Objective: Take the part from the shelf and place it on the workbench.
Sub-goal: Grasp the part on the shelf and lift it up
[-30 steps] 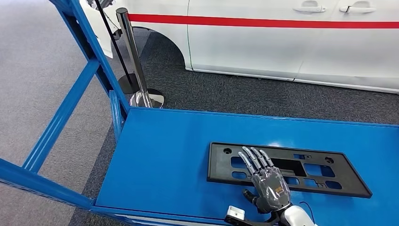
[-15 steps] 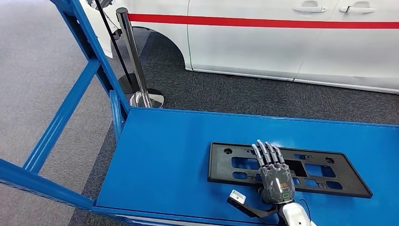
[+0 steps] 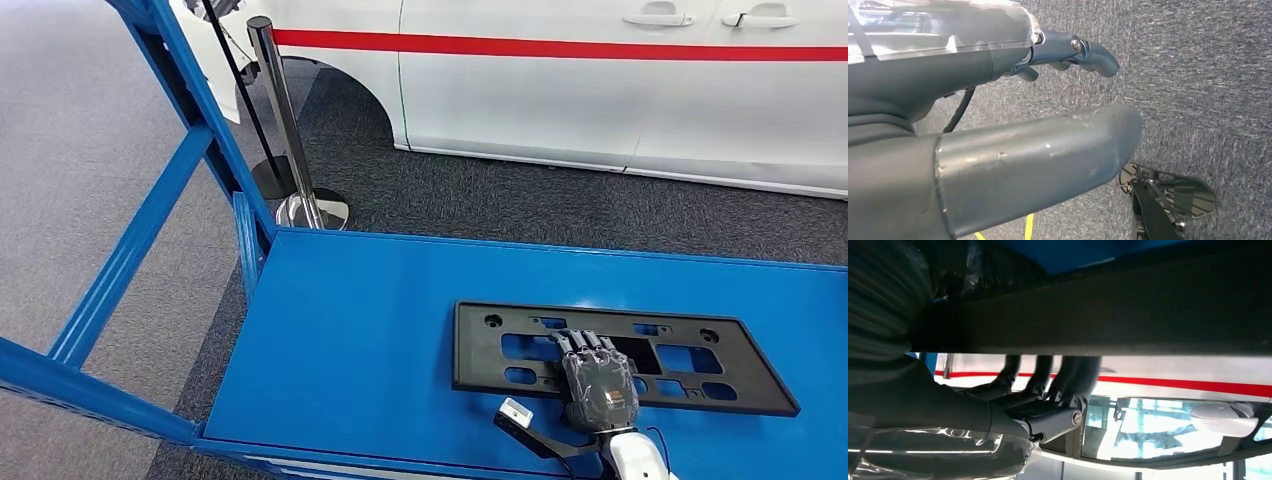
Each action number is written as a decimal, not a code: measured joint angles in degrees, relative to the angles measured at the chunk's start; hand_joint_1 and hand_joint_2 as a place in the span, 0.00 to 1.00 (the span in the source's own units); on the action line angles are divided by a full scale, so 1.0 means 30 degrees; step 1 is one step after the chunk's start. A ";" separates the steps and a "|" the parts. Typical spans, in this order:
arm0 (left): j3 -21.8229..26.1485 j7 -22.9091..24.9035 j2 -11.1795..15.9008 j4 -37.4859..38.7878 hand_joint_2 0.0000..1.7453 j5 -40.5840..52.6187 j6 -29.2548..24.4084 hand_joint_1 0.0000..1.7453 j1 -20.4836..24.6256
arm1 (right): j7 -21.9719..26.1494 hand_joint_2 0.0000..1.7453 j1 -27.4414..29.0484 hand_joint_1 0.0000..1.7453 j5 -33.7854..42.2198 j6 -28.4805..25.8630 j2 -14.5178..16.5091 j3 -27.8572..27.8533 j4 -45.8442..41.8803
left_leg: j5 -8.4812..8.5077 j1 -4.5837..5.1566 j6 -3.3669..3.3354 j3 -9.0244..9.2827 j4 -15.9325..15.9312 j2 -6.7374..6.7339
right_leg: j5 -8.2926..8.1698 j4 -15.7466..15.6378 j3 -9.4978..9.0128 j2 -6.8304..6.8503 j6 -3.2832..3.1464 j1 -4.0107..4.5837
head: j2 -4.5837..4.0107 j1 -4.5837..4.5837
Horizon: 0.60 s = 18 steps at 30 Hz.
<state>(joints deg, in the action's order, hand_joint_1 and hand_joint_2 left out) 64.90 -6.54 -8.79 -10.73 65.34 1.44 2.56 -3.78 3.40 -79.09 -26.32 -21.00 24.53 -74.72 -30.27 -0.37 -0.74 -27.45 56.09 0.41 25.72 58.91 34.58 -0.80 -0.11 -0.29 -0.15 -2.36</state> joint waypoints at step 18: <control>0.0481 -0.0809 0.0000 0.0000 1.00 -0.0295 0.0758 0.00 0.0005 | 0.0250 1.00 0.0621 1.00 0.0433 0.0315 -0.0310 -0.0264 -0.1690 | -0.0001 -0.0002 0.0000 0.0002 -0.0001 -0.0001 | 0.0001 0.0000 0.0003 -0.0007 0.0001 0.0004 | 0.0000 0.0000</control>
<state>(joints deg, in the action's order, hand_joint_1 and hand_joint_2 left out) 66.35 -8.96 -8.79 -10.73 64.45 3.71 2.57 -3.03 5.27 -77.79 -25.38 -21.93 23.74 -79.79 -30.27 -0.37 -0.74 -27.45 56.08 0.40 25.72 58.91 34.59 -0.82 -0.11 -0.28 -0.15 -2.36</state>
